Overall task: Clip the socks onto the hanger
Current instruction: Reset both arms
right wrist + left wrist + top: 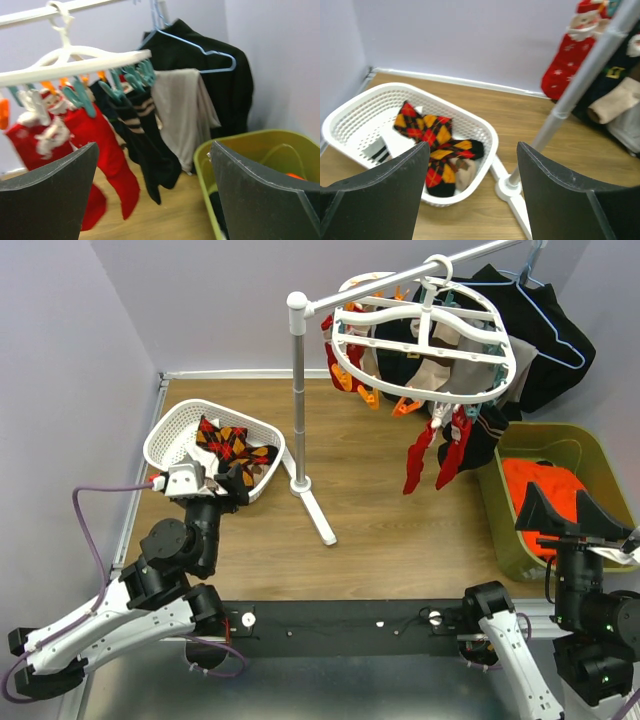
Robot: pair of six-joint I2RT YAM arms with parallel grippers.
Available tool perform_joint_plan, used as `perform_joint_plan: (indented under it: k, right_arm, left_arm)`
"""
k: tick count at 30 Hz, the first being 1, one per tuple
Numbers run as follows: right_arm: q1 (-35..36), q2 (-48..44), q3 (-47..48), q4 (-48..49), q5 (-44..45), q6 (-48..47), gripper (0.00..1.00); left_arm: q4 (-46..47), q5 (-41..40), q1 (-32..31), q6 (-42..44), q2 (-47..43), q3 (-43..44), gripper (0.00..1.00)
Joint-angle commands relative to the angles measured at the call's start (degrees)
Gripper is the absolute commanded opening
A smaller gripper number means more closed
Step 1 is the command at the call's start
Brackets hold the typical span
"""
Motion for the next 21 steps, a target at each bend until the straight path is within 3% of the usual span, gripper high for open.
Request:
perform_joint_plan:
  k: [1,7,21]
  right_arm:
    - [0.2,-3.8,-2.0,-4.4,7.2,-1.9,1.00]
    - [0.1,-4.6,-2.0,-4.5,9.2,-2.2,1.00]
    - [0.2,-4.6,-1.4,-5.4,8.4,-1.4,1.00]
  left_arm:
    - [-7.3,-10.2,-0.2,-5.1,-4.4,-1.1,0.79]
    - [-13.7,-12.6,-0.1,-15.1,-9.9,-1.2,0.79]
    - [-14.9,-12.1,-0.1,-16.7,-10.8,-1.8,0.79]
